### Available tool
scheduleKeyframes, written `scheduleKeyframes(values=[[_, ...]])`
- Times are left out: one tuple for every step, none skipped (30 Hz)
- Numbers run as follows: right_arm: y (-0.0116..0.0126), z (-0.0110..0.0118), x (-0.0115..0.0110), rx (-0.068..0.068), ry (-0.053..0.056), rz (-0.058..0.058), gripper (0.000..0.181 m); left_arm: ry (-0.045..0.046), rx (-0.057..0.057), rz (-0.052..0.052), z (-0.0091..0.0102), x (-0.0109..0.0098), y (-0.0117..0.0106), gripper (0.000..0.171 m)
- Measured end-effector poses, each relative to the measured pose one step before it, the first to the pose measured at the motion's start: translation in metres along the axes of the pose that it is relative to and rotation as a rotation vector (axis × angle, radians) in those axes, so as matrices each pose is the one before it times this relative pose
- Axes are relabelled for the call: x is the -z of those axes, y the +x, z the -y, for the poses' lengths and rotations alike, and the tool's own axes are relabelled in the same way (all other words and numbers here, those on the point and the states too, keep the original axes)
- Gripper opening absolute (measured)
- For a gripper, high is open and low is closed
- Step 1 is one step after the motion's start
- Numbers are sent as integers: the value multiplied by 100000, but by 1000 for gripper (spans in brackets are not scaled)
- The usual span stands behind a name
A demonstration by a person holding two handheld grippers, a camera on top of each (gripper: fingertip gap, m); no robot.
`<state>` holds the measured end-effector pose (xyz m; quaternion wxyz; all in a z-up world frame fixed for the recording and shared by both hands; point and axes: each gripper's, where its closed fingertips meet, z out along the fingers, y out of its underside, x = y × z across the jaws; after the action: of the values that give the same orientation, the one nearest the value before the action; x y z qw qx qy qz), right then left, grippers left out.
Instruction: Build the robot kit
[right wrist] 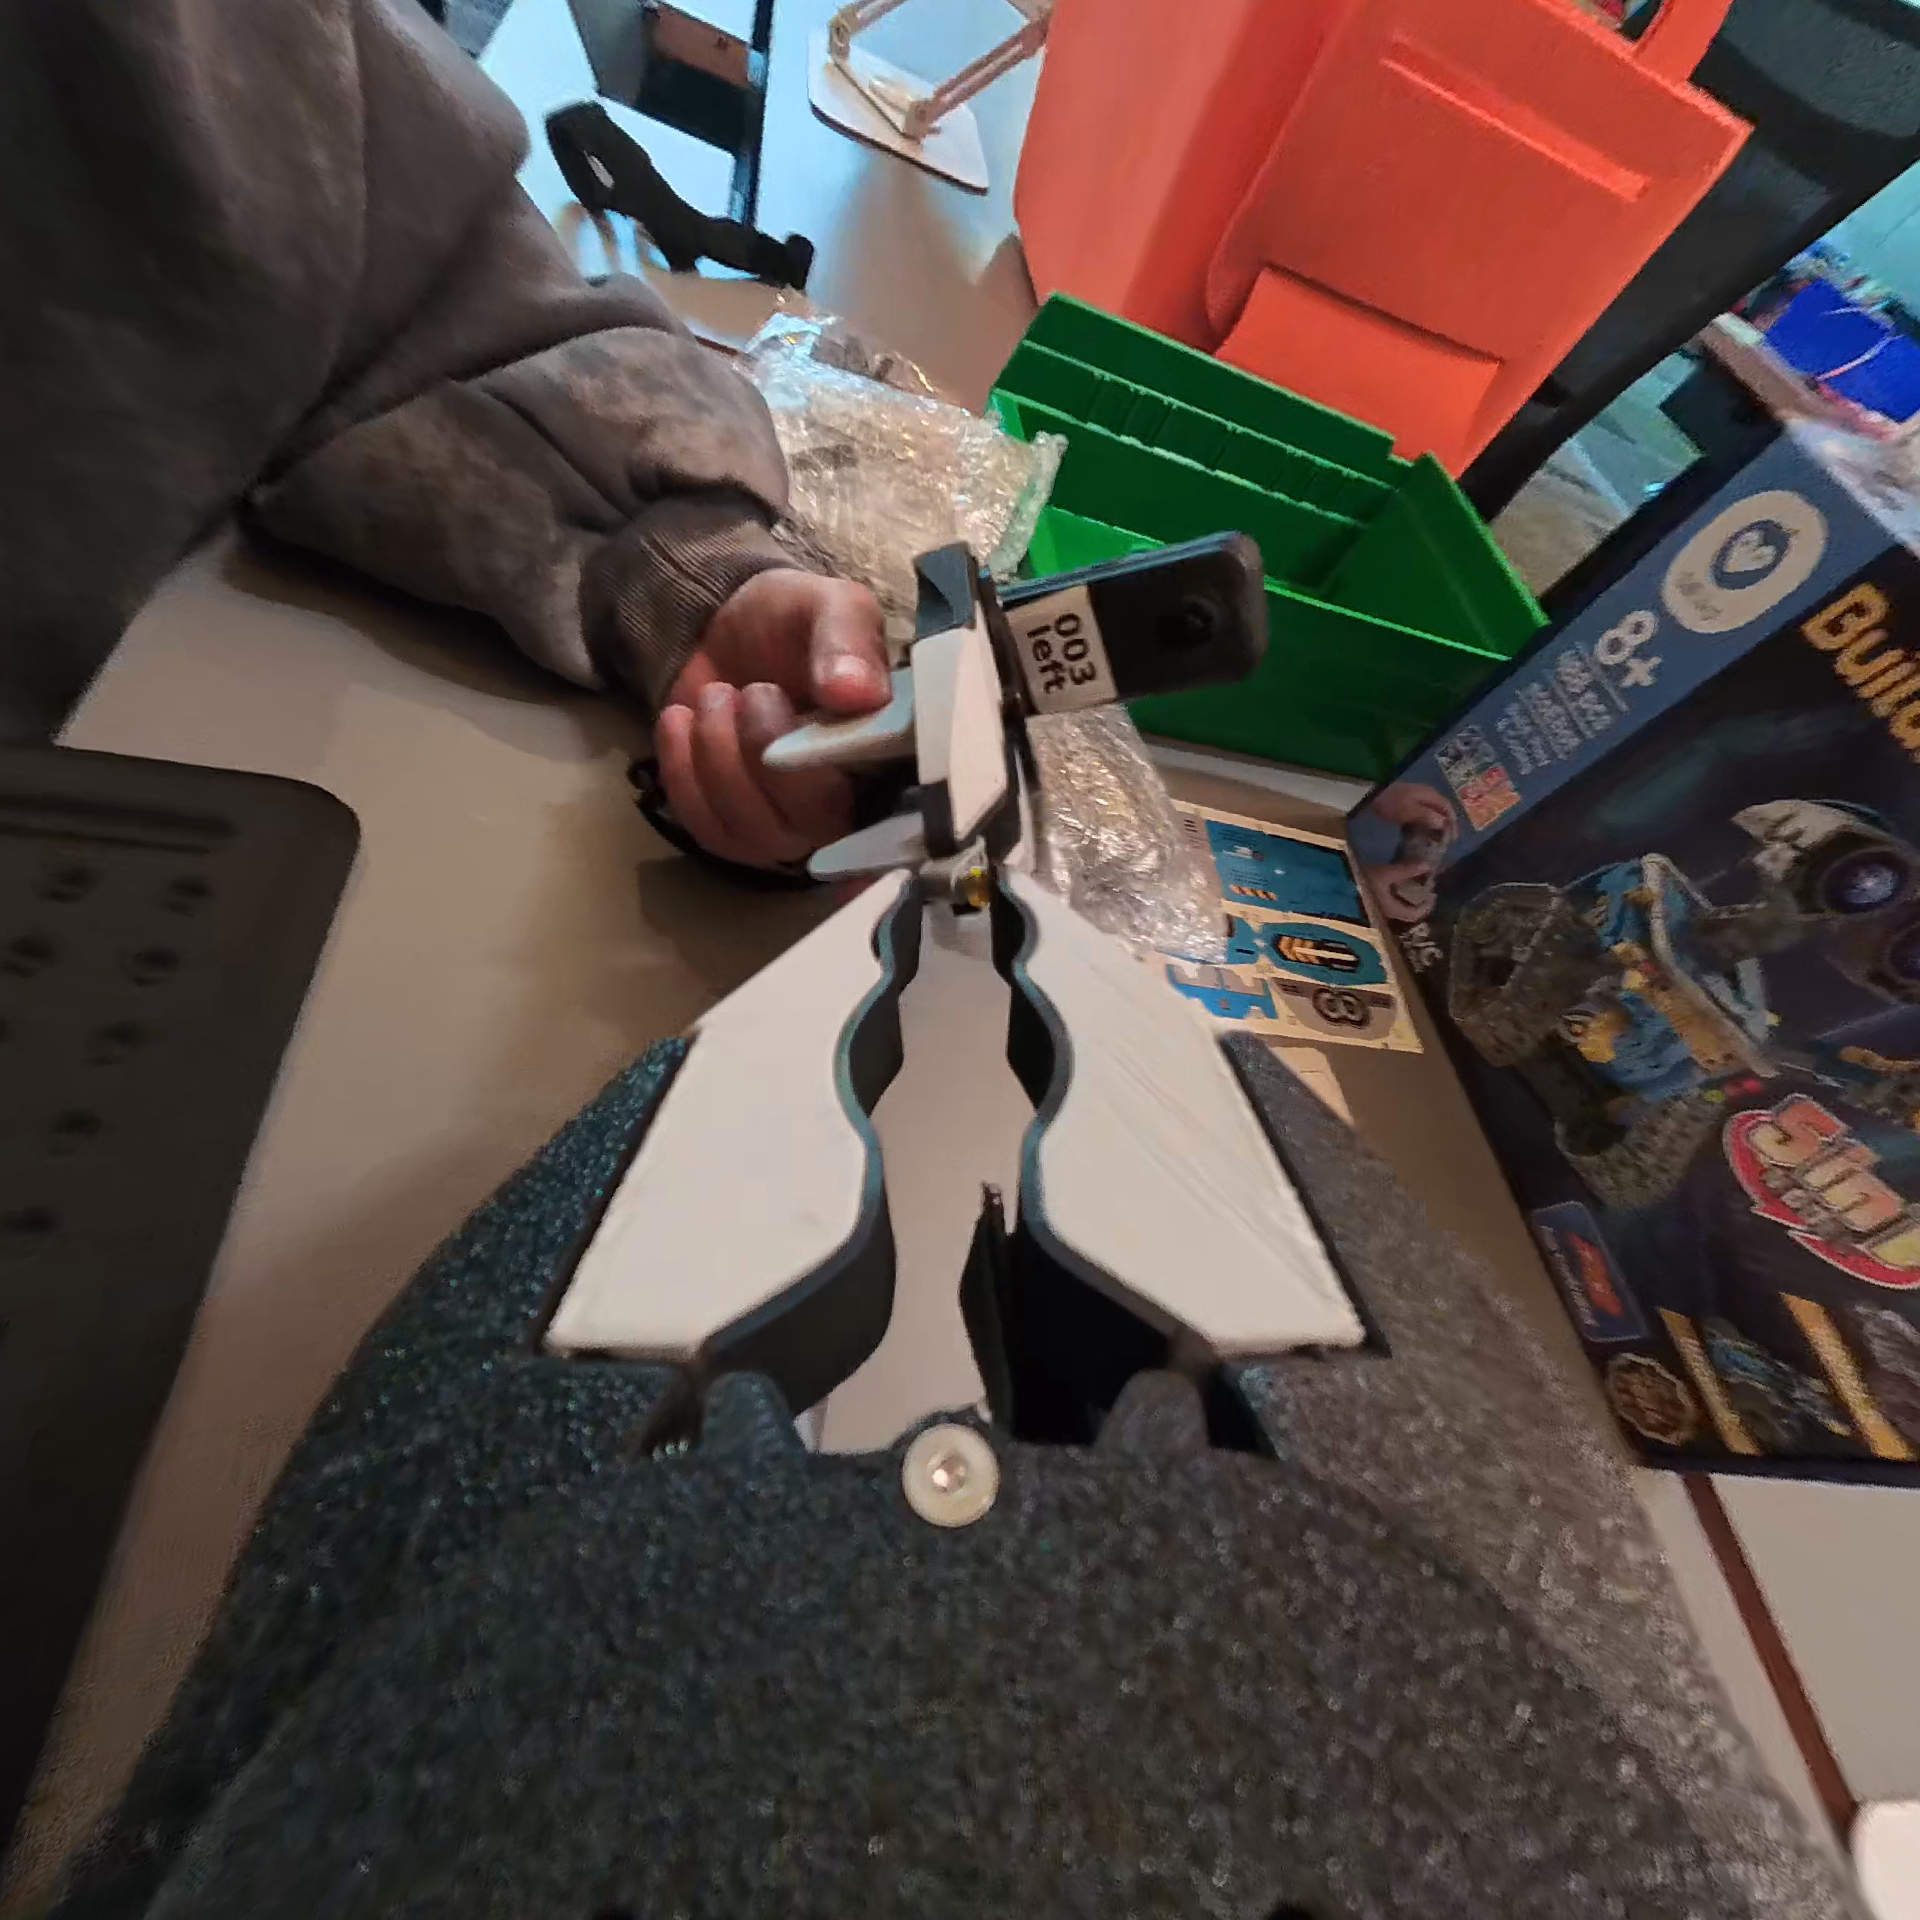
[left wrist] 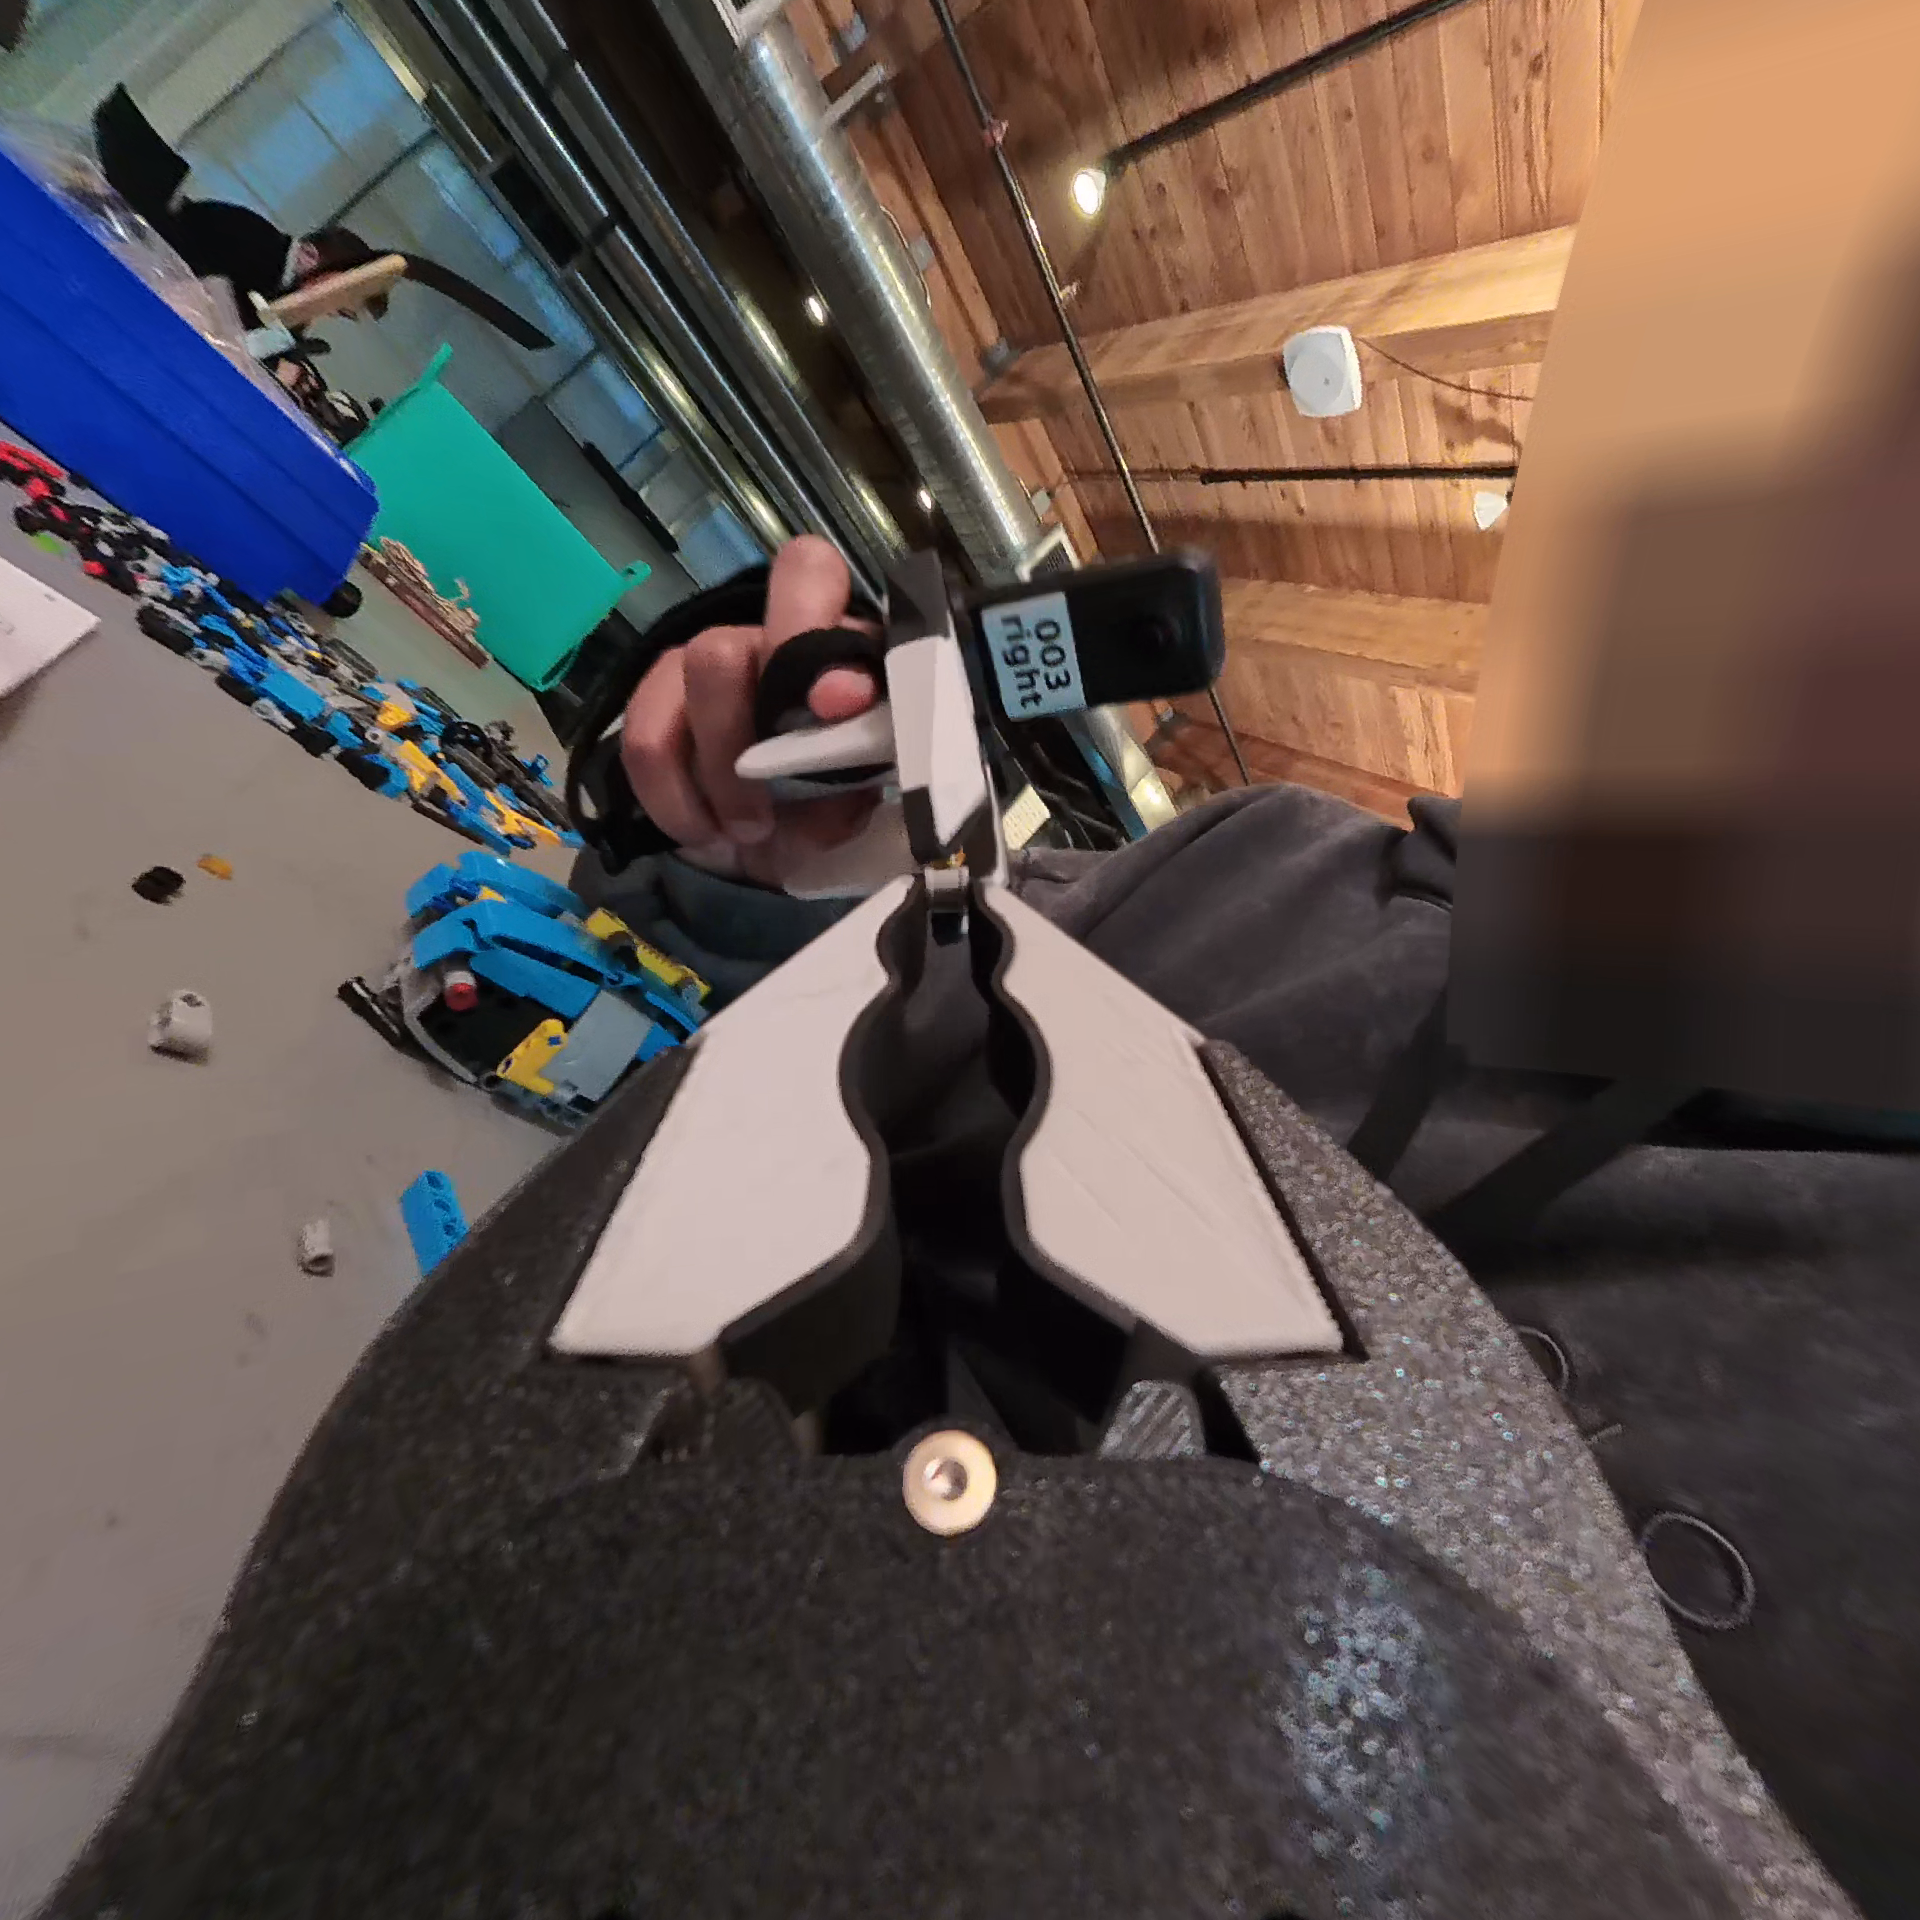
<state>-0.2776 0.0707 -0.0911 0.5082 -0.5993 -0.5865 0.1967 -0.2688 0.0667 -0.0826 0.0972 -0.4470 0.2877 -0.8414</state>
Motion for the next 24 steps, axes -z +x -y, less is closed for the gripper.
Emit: scheduleKeyframes(values=[[280, -103, -86, 2088, -874, -2904, 13, 1850, -40, 984, 251, 82, -175, 7], [262, -141, -71, 1412, -1102, -2544, 13, 1568, 22, 1090, 214, 77, -188, 6], [170, -146, -77, 1044, -1136, -1642, 13, 1398, 357, 1067, 173, 52, -185, 6], [197, -151, -41, 1094, -1104, -1723, 13, 1979, 632, 1025, 190, 33, -182, 6], [284, -107, -34, 1282, -821, -2428, 13, 2834, 1271, 892, 245, 15, -186, 6], [271, -144, -49, 1284, -1058, -2512, 14, 3351, 1961, 869, 239, 29, -215, 6], [203, -200, -84, 1001, -1387, -1974, 14, 3474, 2160, 1109, 207, 40, -247, 6], [184, -246, -123, 540, -1577, -1693, 14, 3271, 1828, 1254, 166, 30, -249, 6], [164, -257, -148, 317, -1587, -1672, 14, 3166, 1132, 1266, 161, 25, -214, 6], [163, -169, -125, 520, -1358, -1928, 13, 2919, 507, 1327, 149, 25, -191, 6], [136, -153, -125, 572, -1331, -1814, 13, 2132, 193, 981, 119, 26, -137, 5], [63, -52, -95, 644, -685, -1221, 13, 1273, -342, 732, 99, 50, -70, 5], [93, -41, -100, 47, -621, -1096, 13, 1086, -1576, 927, 120, 53, -23, 5], [90, 42, -90, -590, 113, -894, 13, 1063, -1737, 422, 99, 35, 59, 6], [32, 144, -10, -1690, 818, 231, 13, 573, -501, -711, 55, 28, 117, 6], [17, 101, -1, -2762, 751, 967, 13, 380, -177, -392, 44, 26, 54, 6], [34, -29, -47, -3367, 84, 1013, 13, 414, -1063, 302, 55, -1, 4, 6], [22, 76, 12, -2310, 1081, 705, 13, 124, -1339, -18, 16, -15, 72, 6], [5, 109, 32, -1455, 962, 200, 13, 63, -1229, -102, 27, -9, 83, 6], [44, 6, -23, -593, -109, -380, 12, 278, -1017, 432, 50, 9, -15, 6], [44, -44, -60, -263, -474, -474, 13, 207, -112, -55, 46, 31, -6, 6], [2, 91, -2, 143, 394, -394, 12, 61, 681, -625, 28, 7, 41, 6], [22, -9, -17, 349, -414, -636, 12, 247, 383, -207, 33, 19, -11, 6], [32, -21, -31, 1204, -538, -960, 12, 168, 241, 95, 27, 18, -31, 6]])
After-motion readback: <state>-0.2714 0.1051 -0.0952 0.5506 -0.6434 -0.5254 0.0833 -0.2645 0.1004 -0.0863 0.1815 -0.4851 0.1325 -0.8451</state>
